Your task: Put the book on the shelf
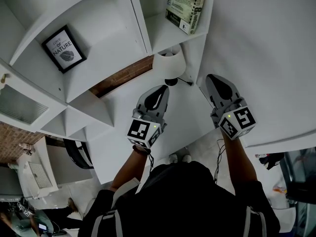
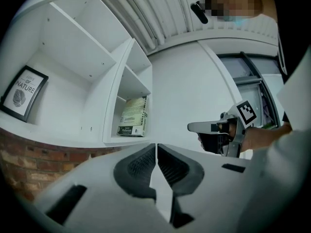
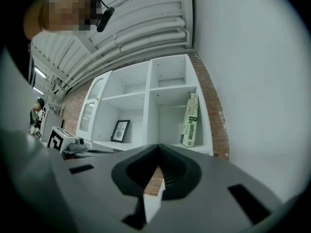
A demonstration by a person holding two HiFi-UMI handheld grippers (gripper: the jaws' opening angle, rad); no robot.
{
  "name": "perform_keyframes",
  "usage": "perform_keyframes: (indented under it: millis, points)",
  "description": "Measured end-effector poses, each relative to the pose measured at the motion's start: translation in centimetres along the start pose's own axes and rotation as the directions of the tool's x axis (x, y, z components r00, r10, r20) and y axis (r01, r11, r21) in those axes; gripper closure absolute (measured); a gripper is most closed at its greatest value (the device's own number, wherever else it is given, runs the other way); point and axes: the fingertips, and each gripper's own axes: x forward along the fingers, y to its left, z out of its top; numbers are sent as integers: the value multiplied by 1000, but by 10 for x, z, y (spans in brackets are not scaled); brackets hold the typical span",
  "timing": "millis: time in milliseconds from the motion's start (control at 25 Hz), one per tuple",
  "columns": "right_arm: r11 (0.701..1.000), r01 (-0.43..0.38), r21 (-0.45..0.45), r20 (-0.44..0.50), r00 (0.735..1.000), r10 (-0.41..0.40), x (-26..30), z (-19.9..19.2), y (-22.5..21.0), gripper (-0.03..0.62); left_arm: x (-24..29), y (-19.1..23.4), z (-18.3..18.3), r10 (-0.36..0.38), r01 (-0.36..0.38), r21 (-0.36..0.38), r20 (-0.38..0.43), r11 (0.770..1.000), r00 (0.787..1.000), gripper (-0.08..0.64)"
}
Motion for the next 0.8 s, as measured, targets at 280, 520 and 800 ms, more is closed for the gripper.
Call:
perform_keyframes:
  millis: [280,520,800]
  points:
    - [1000,-3,18,-12,1000,3,-17,-12,8,563,-6,-9,8,-7,7,-3,34,1000,999,531]
    - [999,-5,45,-42,999,7,-29,-35,12,563,-13,-14,-5,-8,8,-8,8,1000,1000,531]
    - [994,7,107,-90,996,2,-45,-67,16,563,-22,-10,-35,-1,0,-36,-26,999,1000,531]
